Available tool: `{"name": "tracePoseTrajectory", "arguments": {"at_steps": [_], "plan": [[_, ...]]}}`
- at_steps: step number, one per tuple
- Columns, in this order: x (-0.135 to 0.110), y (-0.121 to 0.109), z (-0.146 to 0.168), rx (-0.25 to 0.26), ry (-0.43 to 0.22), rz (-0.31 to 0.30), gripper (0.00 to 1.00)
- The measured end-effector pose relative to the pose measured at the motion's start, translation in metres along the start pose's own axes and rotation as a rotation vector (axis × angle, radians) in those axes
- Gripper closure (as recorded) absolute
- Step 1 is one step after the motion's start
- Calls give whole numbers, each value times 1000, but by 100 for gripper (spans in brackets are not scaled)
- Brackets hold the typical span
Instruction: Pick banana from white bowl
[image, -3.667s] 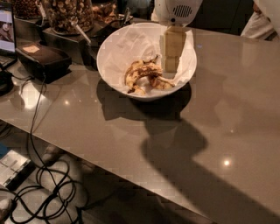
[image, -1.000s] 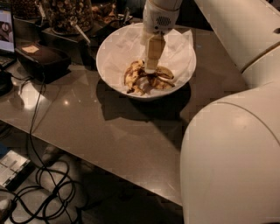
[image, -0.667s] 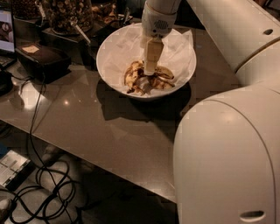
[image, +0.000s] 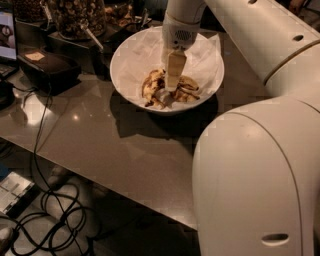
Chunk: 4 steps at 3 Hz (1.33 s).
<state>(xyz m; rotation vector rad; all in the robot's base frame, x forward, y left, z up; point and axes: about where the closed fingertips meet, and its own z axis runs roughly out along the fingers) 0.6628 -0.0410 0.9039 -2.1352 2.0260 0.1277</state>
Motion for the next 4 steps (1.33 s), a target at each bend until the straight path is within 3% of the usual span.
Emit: {"name": "tracePoseTrajectory", "arguments": {"at_steps": [1,4], "plan": [[2,1,4,-12,5,10,26],[5,1,11,-30,13,15,48]]}}
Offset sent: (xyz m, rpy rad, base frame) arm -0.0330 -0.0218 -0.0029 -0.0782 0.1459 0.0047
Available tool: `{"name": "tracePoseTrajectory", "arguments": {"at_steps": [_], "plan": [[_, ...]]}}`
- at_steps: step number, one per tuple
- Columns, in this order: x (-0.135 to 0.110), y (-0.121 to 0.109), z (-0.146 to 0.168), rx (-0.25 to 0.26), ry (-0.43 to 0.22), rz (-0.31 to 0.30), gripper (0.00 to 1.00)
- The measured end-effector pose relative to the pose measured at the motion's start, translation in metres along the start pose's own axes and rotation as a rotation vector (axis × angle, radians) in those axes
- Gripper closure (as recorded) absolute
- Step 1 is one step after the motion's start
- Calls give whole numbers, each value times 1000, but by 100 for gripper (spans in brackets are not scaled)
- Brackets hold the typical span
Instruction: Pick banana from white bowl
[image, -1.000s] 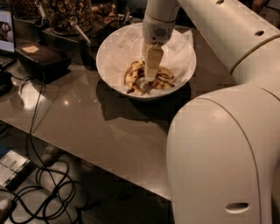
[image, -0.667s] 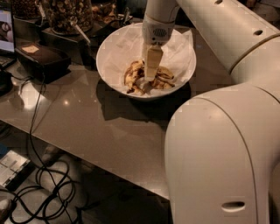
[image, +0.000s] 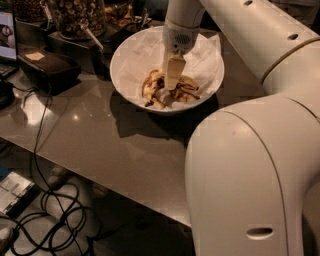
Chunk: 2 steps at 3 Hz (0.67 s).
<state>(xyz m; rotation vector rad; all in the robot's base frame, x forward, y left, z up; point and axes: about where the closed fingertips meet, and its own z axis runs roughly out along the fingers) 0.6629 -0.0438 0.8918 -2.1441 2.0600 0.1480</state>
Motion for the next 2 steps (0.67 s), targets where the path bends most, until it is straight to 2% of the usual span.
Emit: {"name": "tracePoseTrajectory", "arguments": {"at_steps": [1,2], "plan": [[0,-1,2,-5,2,-5,44],[-1,0,5,-11,5,-10,46]]}}
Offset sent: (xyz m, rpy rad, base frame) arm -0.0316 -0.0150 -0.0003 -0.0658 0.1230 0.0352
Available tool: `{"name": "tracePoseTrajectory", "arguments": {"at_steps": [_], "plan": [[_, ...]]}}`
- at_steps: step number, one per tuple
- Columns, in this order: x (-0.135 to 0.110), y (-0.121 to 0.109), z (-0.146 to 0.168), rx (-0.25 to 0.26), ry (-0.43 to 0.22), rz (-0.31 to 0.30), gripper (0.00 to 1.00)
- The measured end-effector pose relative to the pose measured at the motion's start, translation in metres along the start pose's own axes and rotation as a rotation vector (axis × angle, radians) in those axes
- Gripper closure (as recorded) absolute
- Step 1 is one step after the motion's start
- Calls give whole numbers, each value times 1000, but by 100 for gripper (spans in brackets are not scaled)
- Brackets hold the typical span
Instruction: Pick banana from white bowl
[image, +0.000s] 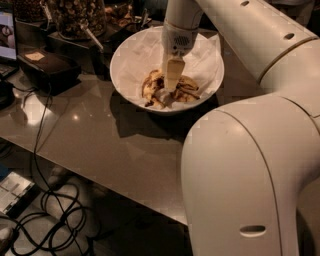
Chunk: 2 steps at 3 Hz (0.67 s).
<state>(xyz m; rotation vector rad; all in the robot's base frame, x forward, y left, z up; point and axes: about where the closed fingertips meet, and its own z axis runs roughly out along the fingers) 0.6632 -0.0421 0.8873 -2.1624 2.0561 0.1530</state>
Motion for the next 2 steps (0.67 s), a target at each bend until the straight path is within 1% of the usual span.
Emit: {"name": "tracePoseTrajectory", "arguments": {"at_steps": [2], "plan": [[-1,4,8,-20,3,-4,43]]}}
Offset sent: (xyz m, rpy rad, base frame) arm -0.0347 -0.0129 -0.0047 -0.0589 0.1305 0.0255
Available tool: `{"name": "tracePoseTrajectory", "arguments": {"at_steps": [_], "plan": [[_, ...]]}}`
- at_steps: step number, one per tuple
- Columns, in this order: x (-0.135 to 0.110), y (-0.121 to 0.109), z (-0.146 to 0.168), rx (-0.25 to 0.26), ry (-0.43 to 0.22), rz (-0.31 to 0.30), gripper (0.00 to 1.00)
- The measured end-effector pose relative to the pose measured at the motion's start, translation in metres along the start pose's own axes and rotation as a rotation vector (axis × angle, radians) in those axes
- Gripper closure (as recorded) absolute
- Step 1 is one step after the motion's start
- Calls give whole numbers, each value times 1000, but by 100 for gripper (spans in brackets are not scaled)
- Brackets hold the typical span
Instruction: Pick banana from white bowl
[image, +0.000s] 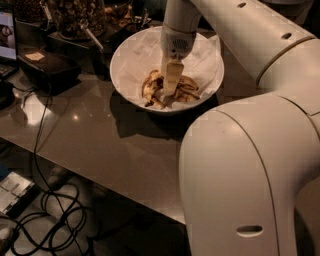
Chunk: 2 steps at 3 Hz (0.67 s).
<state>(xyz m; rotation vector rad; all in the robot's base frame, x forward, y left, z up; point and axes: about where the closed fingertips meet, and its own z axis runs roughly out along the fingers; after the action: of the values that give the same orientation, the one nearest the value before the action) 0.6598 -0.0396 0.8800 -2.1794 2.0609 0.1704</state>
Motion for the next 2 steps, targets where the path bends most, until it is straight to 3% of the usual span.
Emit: {"name": "tracePoseTrajectory", "arguments": {"at_steps": [1,2], "plan": [[0,2,2,-5,1,1,41],[0,5,0,5,4,5,60]]}}
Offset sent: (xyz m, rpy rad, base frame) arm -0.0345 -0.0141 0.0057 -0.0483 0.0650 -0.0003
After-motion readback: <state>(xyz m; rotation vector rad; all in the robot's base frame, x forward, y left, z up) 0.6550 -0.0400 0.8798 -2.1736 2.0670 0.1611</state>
